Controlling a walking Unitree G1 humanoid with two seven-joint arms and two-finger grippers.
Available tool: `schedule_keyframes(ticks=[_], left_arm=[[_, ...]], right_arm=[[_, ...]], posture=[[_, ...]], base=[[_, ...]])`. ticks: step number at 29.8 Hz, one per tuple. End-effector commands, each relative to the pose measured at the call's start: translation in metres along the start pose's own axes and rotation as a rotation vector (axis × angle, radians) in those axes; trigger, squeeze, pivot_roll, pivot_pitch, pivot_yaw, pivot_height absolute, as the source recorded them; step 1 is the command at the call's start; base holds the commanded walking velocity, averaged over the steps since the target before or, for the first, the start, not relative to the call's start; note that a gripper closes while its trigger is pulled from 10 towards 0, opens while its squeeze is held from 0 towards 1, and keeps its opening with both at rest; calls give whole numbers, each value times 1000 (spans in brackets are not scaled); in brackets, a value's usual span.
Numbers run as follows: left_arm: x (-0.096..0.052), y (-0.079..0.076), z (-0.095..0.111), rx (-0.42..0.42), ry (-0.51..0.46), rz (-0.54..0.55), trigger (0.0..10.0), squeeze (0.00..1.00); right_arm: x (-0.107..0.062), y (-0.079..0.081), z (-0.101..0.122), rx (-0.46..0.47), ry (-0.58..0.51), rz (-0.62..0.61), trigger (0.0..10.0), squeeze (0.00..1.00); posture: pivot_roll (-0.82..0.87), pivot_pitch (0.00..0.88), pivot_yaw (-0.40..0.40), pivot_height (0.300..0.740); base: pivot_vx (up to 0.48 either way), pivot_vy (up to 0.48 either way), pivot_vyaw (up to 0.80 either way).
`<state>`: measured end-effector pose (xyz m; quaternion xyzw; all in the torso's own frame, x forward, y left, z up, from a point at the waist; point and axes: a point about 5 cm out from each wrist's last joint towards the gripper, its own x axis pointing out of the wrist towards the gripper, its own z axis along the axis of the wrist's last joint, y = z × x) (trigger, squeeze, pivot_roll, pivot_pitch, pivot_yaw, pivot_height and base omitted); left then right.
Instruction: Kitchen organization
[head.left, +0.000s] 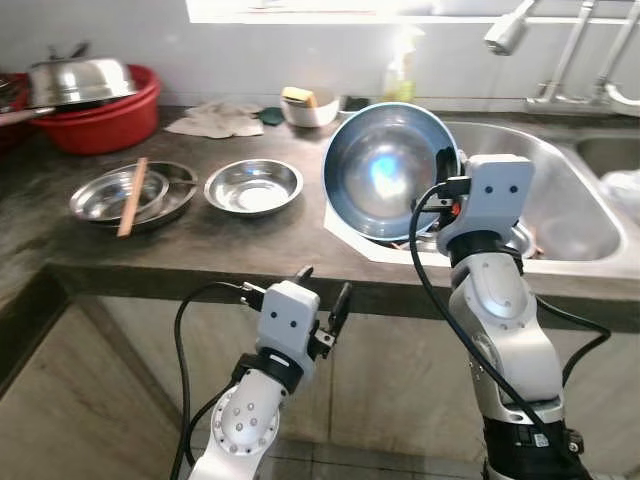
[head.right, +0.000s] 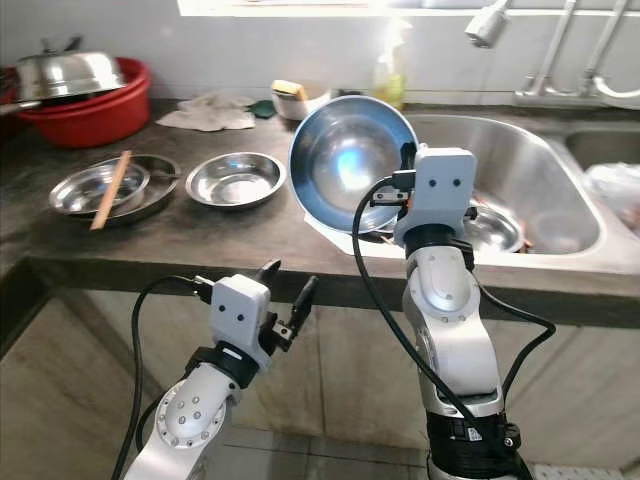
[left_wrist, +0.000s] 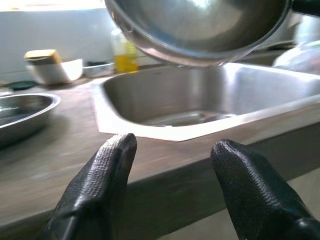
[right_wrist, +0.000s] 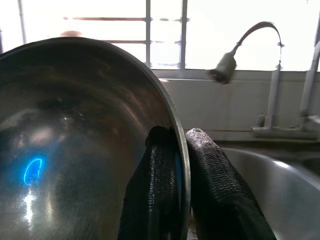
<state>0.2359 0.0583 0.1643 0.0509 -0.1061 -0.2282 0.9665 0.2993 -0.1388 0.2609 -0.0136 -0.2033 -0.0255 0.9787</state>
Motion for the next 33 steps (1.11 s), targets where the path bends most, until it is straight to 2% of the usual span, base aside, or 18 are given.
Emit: schedule_keyframes(ticks=[1, 7, 9, 19, 30, 33], left_arm=[[0, 2, -1, -1, 11, 12, 10000, 0], [0, 3, -1, 39, 3, 11, 10000, 0], [-1, 2, -2, 18, 13, 3, 10000, 0], [-2, 1, -4, 24, 17, 0, 10000, 0], [-3, 3, -7, 9, 23, 17, 10000, 0], [-2, 5, -6, -8, 24, 24, 10000, 0]], right_arm=[[1, 3, 5, -1, -19, 10, 10000, 0], [1, 4, 3, -3, -7, 13, 10000, 0], [1, 5, 3, -4, -4, 17, 10000, 0], [1, 5, 2, -4, 6, 25, 10000, 0], [2, 8, 1, 7, 10, 43, 10000, 0], [4, 8, 3, 13, 11, 67, 10000, 0]], posture=[[86, 86, 1, 740], [87, 86, 0, 740], [86, 86, 2, 740], [88, 84, -3, 740], [88, 73, 0, 740], [87, 72, -3, 740]], base=[[0, 0, 0], [0, 0, 0], [326, -349, 0], [354, -319, 0], [461, 0, 0], [0, 0, 0]])
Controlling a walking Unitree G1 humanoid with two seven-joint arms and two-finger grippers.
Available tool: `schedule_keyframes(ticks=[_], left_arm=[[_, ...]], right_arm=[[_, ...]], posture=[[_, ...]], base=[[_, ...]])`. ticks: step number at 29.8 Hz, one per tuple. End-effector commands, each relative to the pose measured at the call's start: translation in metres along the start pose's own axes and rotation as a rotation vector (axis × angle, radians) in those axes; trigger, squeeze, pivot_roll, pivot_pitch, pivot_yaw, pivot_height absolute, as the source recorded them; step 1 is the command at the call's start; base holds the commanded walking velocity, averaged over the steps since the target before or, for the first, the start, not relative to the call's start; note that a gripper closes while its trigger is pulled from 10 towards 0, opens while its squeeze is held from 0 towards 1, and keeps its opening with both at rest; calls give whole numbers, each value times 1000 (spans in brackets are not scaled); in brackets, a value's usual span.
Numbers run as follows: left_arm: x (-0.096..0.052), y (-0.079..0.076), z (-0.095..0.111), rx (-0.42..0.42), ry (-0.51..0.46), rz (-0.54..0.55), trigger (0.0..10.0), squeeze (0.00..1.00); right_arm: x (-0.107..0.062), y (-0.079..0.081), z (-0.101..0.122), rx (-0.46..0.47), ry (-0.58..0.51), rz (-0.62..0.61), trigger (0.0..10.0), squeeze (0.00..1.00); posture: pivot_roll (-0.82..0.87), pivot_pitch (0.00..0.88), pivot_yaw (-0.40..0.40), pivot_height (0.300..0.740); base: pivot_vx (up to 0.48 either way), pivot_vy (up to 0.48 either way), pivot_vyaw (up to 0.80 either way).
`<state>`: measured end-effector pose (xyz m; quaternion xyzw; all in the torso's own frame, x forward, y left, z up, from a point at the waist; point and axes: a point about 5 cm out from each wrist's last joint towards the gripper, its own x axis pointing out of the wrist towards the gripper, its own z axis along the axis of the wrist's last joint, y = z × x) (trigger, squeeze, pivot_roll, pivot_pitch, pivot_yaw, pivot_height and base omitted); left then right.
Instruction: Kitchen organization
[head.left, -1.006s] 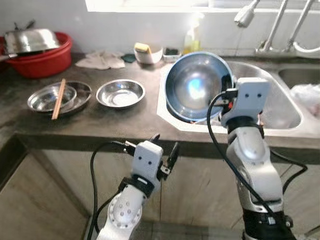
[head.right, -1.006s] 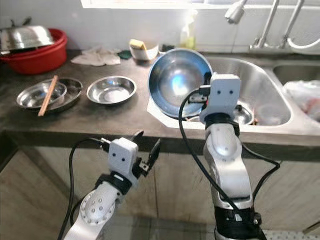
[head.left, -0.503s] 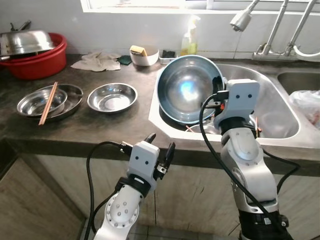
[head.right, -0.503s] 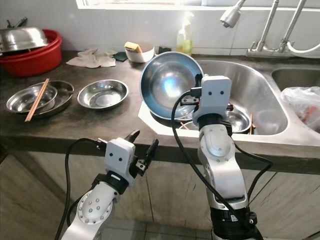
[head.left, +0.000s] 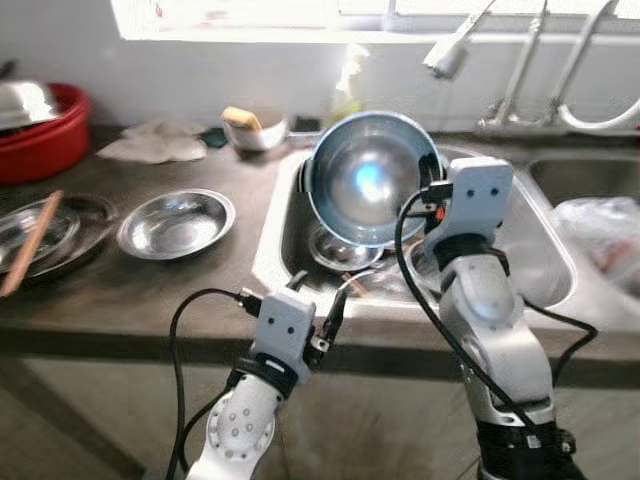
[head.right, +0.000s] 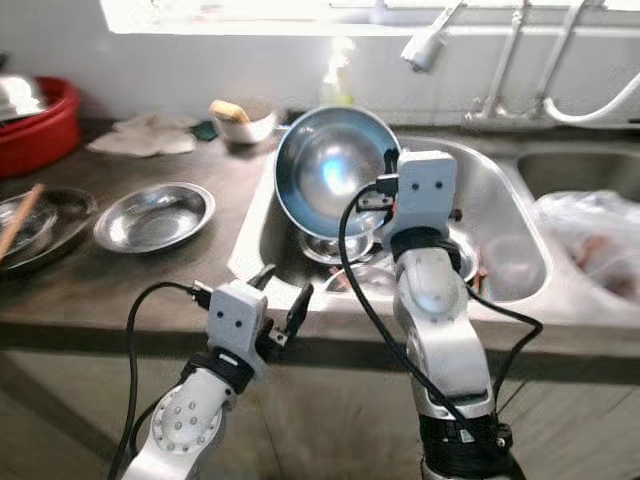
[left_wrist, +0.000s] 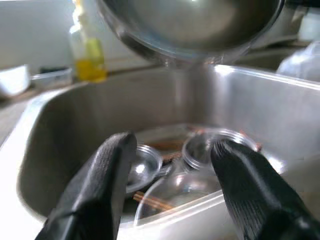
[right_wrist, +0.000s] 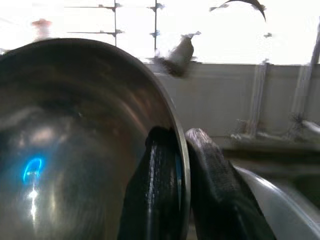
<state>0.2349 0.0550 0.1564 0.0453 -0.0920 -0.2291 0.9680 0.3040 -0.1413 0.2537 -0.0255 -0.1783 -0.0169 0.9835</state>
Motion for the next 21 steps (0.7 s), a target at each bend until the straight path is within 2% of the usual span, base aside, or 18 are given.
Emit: schedule_keyframes(ticks=[1, 8, 10, 13, 17, 20, 21], left_arm=[[-1, 9, 1, 8, -2, 25, 10000, 0], [-1, 9, 1, 9, -3, 23, 10000, 0], [-1, 8, 1, 9, -2, 23, 10000, 0], [-1, 7, 1, 2, 0, 17, 10000, 0], [-1, 5, 2, -3, -5, 10, 10000, 0], [-2, 4, 3, -4, -4, 10, 10000, 0], [-3, 5, 3, -4, -2, 13, 10000, 0]], right_arm=[[5, 9, 13, 27, -37, 54, 10000, 0], [21, -10, 12, -64, 20, 40, 10000, 0], [29, -20, 6, -145, 88, 21, 10000, 0], [40, -27, -2, -176, 175, 45, 10000, 0], [54, -30, -14, -189, 255, 81, 10000, 0], [62, -33, -20, -161, 289, 73, 10000, 0], [69, -34, -26, -133, 332, 76, 10000, 0]], posture=[[85, 72, -3, 740], [87, 74, -7, 740], [86, 74, -7, 740], [83, 87, -8, 740], [82, 99, -6, 740], [89, 108, -8, 740], [93, 115, -11, 740]], base=[[0, 0, 0], [0, 0, 0], [0, 0, 0], [0, 0, 0], [0, 0, 0], [0, 0, 0], [0, 0, 0]])
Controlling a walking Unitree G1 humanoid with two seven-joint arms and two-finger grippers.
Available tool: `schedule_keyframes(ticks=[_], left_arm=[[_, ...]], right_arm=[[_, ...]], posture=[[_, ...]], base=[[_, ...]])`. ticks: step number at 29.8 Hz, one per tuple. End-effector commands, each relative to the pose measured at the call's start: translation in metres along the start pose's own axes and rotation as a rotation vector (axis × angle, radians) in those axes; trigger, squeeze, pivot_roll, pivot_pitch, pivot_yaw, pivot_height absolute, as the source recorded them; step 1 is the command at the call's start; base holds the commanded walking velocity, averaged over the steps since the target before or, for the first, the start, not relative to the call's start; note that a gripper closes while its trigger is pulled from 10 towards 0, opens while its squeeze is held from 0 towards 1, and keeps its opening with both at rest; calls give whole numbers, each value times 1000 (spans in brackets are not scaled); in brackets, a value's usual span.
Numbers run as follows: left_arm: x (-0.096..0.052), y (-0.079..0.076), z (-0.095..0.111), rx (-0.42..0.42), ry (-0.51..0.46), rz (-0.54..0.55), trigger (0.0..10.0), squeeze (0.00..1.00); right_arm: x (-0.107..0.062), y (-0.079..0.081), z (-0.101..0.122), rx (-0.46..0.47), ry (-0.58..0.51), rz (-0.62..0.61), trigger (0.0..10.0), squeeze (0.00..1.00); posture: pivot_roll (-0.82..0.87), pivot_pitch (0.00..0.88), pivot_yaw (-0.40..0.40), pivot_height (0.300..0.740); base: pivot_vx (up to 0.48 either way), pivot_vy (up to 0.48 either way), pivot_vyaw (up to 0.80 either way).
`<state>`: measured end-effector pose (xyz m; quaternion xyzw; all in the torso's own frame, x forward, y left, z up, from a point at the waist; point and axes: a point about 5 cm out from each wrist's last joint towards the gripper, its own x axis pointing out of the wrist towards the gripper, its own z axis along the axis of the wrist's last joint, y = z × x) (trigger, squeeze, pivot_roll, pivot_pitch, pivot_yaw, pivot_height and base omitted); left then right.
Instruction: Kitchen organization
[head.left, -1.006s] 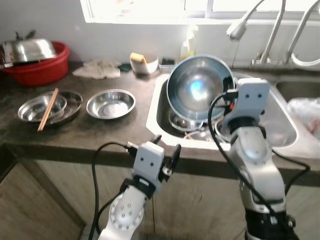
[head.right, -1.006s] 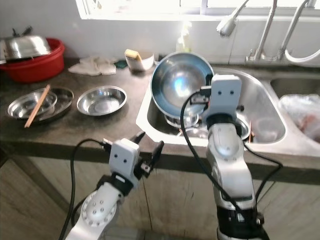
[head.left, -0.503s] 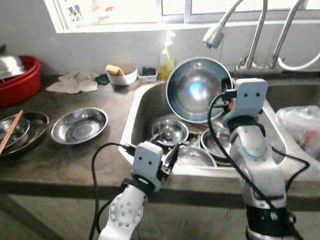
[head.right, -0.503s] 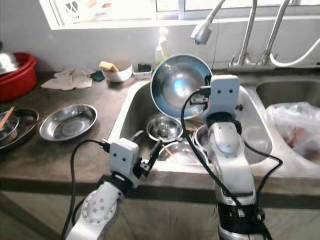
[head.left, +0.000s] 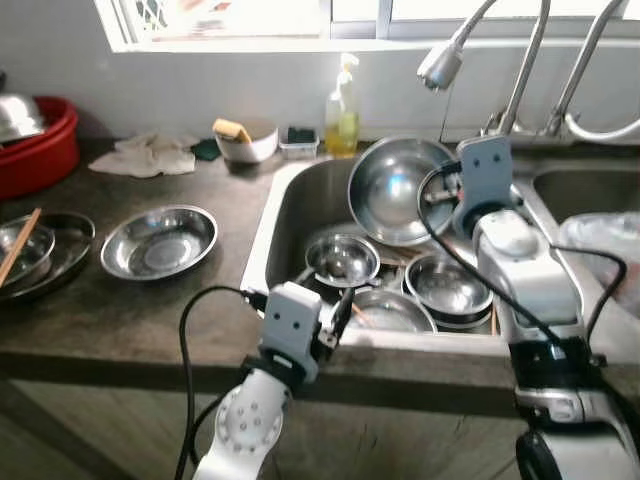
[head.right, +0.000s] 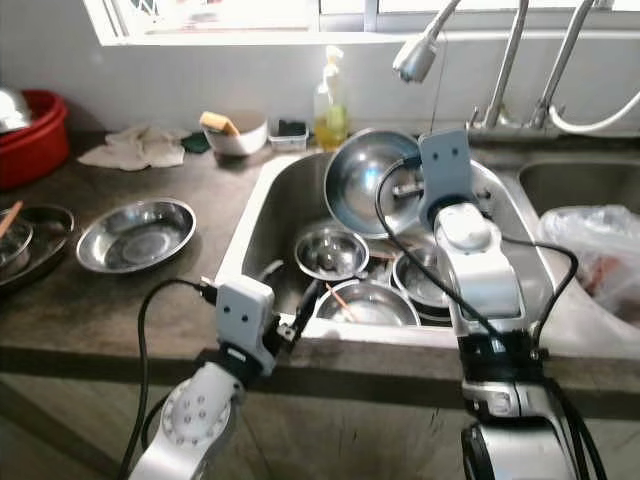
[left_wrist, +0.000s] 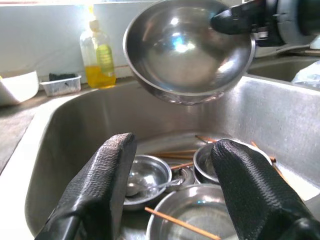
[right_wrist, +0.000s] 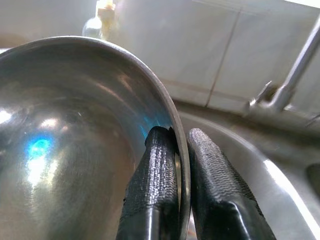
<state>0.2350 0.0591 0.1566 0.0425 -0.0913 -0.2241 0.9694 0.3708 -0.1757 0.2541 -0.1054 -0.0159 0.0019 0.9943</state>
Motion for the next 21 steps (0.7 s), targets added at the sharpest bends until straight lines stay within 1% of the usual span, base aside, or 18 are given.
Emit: schedule_keyframes(ticks=[1, 3, 4, 7, 10, 12, 13, 19, 20, 21], left_arm=[[-2, 1, 3, -1, -1, 4, 10000, 0], [-4, 1, 3, -1, -1, 5, 10000, 0], [-5, 1, 4, -1, 2, 9, 10000, 0], [-6, 1, 5, -2, 1, 11, 10000, 0], [-8, 1, 5, 1, 6, 18, 10000, 0], [-9, 2, 5, -1, 10, 19, 10000, 0], [-12, 1, 5, -2, 18, 19, 10000, 0], [-16, -1, 5, -6, 30, 16, 10000, 0], [-16, -1, 5, -9, 32, 17, 10000, 0], [-16, -1, 5, -9, 32, 17, 10000, 0]], right_arm=[[10, -3, -3, 33, 38, 17, 10000, 0], [15, -3, -6, 48, 66, 24, 10000, 0], [21, -1, -12, 56, 121, 50, 10000, 0], [26, -1, -19, 65, 176, 67, 10000, 0], [31, 6, -31, 86, 253, 129, 10000, 0], [33, 12, -36, 59, 281, 186, 10000, 0], [33, 15, -39, 70, 304, 212, 10000, 0], [29, 28, -51, 66, 369, 329, 10000, 0], [27, 32, -55, 56, 389, 363, 10000, 0], [27, 32, -55, 56, 389, 363, 10000, 0]], posture=[[93, 118, -10, 740], [98, 123, -9, 740], [102, 130, -14, 740], [108, 144, -14, 740], [113, 154, -17, 740], [115, 162, -16, 740], [116, 171, -16, 740], [117, 187, -17, 740], [116, 192, -17, 740], [116, 192, -17, 740]], base=[[0, 0, 0], [0, 0, 0], [0, 0, 0], [0, 0, 0], [0, 0, 0], [0, 0, 0], [0, 0, 0], [0, 0, 0], [0, 0, 0], [0, 0, 0]])
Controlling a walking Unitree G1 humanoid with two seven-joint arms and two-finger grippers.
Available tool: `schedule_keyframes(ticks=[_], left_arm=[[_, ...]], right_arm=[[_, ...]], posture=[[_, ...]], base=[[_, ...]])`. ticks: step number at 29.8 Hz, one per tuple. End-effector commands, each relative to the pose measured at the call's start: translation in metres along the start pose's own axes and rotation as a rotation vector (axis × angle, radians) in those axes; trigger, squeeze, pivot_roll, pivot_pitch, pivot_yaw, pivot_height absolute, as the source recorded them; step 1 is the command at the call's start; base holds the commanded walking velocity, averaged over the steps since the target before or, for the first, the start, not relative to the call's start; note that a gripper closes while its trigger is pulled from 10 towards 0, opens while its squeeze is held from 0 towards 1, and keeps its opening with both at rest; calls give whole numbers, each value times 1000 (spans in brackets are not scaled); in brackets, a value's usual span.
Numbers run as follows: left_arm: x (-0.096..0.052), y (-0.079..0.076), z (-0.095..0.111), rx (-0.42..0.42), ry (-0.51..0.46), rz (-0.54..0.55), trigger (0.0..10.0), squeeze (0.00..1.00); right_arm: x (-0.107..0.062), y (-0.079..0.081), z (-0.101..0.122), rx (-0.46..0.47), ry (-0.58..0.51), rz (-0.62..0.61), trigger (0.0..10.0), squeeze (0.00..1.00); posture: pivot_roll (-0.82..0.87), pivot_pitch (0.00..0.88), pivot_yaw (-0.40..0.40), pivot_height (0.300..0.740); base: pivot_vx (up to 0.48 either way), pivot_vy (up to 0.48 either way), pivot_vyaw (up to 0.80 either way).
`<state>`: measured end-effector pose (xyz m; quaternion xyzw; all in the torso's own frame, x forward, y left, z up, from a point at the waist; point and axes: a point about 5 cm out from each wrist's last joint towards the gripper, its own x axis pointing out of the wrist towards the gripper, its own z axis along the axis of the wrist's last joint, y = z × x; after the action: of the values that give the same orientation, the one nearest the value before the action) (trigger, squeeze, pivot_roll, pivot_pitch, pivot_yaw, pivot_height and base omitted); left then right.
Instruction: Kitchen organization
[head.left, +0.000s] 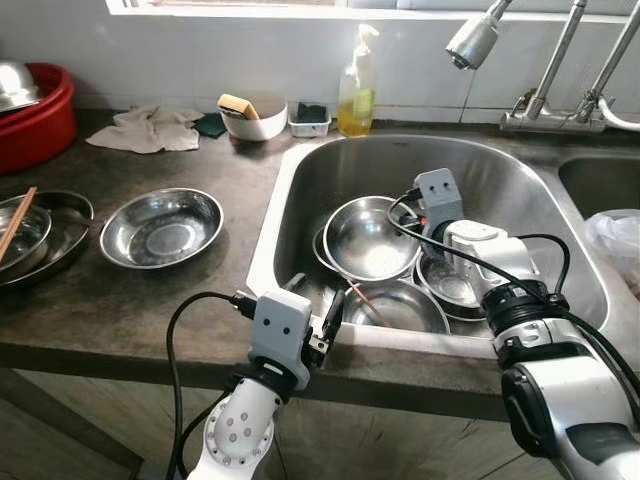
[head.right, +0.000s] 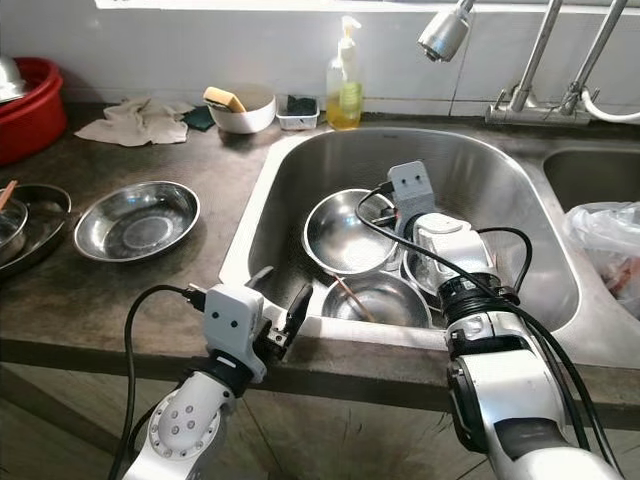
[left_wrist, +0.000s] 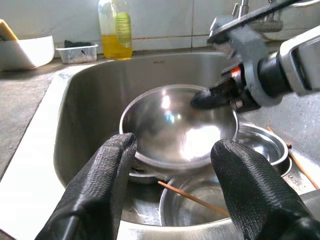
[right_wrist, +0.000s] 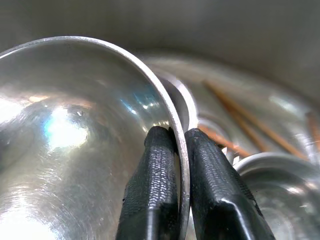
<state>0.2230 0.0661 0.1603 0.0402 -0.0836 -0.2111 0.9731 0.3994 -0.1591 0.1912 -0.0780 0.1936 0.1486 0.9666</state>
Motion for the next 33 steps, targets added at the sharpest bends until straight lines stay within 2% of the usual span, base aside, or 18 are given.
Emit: schedule_keyframes(ticks=[1, 4, 5, 6, 7, 12, 18, 19, 20, 24, 25, 29, 30, 33], left_arm=[[-3, -2, -1, -4, 18, -9, 10000, 0], [-4, -3, -1, -8, 22, -10, 10000, 0], [-4, -3, -1, -9, 23, -11, 10000, 0], [-4, -3, -1, -9, 24, -10, 10000, 0], [-4, -4, -1, -9, 25, -11, 10000, 0], [-3, -2, -1, -6, 25, -9, 10000, 0], [0, -1, -1, -2, 19, -9, 10000, 0], [1, -1, -1, 0, 15, -10, 10000, 0], [2, -1, -1, 2, 13, -10, 10000, 0], [5, 0, -1, 5, 4, -3, 10000, 0], [5, 0, -1, 5, 4, -3, 10000, 0], [8, 2, -1, 10, -5, -2, 10000, 0], [8, 2, -1, 10, -5, -2, 10000, 0], [8, 4, -2, 18, -9, -8, 10000, 0]], right_arm=[[1, 5, 2, 1, 11, 40, 10000, 0], [3, 6, -3, -15, 43, 58, 10000, 0], [3, 6, -5, -14, 52, 64, 10000, 106], [3, 7, -6, -11, 57, 69, 10000, 106], [3, 7, -7, -17, 65, 70, 10000, 1000], [2, 3, -5, -1, 43, 46, 10000, 1000], [-1, 4, 8, -13, -43, 37, 10000, 1000], [-4, 6, 16, -27, -104, 29, 10000, 0], [-6, 6, 18, -28, -120, 26, 10000, 0], [-25, 10, 35, -20, -317, -38, 10000, 0], [-25, 10, 35, -20, -317, -38, 10000, 0], [-60, 11, 40, -30, -506, -151, 10000, 0], [-60, 11, 40, -30, -506, -151, 10000, 0], [-78, 14, 34, 3, -556, -167, 10000, 0]], posture=[[115, 193, -16, 740], [115, 194, -18, 740], [115, 194, -18, 740], [115, 194, -18, 740], [114, 194, -17, 740], [116, 184, -18, 740], [116, 163, -19, 740], [117, 154, -19, 740], [117, 151, -20, 740], [112, 126, -20, 740], [112, 126, -20, 740], [99, 104, -9, 740], [99, 104, -9, 740], [90, 92, -6, 740]], base=[[0, 0, 0], [0, 0, 0], [0, 0, 0], [0, 0, 0], [0, 0, 0], [0, 0, 0], [0, 0, 0], [0, 0, 0], [0, 0, 0], [0, 0, 0], [0, 0, 0], [0, 0, 0], [0, 0, 0], [0, 0, 0]])
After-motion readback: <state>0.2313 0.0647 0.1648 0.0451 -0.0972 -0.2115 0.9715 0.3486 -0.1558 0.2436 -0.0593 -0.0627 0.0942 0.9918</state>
